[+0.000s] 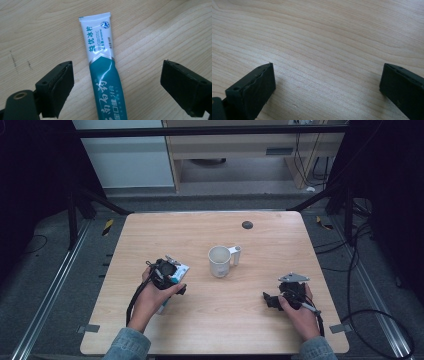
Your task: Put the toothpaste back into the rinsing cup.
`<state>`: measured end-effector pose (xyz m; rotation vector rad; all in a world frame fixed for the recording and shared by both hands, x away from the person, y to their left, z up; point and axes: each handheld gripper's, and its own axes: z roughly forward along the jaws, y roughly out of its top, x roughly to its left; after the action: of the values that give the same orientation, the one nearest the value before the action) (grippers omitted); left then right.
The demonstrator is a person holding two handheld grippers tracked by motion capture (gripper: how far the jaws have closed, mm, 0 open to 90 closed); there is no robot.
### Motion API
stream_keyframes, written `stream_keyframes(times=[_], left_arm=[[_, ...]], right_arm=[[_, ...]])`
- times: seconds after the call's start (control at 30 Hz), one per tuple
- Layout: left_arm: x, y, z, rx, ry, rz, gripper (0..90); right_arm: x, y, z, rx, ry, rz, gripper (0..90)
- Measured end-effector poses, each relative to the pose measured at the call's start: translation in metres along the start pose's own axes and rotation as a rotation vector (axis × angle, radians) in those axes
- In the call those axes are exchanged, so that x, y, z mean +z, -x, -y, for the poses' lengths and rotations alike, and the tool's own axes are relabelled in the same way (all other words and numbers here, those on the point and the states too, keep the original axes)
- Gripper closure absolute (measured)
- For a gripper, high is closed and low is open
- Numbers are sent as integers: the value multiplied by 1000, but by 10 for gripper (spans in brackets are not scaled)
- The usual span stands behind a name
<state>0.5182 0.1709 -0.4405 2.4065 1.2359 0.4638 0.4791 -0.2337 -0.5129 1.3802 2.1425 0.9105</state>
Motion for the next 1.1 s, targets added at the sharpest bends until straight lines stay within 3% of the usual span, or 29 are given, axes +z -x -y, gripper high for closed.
stream_keyframes(times=[0.5, 0.77, 1.1], left_arm=[[-2, -2, -30, 33, -115, 5, 251], [9, 1, -31, 38, -154, 25, 295], [15, 1, -30, 28, -163, 36, 323]], right_arm=[[0, 0, 0, -1, -1, -1, 5], [0, 0, 0, -1, -1, -1, 4], [0, 0, 0, -1, -1, -1, 4]])
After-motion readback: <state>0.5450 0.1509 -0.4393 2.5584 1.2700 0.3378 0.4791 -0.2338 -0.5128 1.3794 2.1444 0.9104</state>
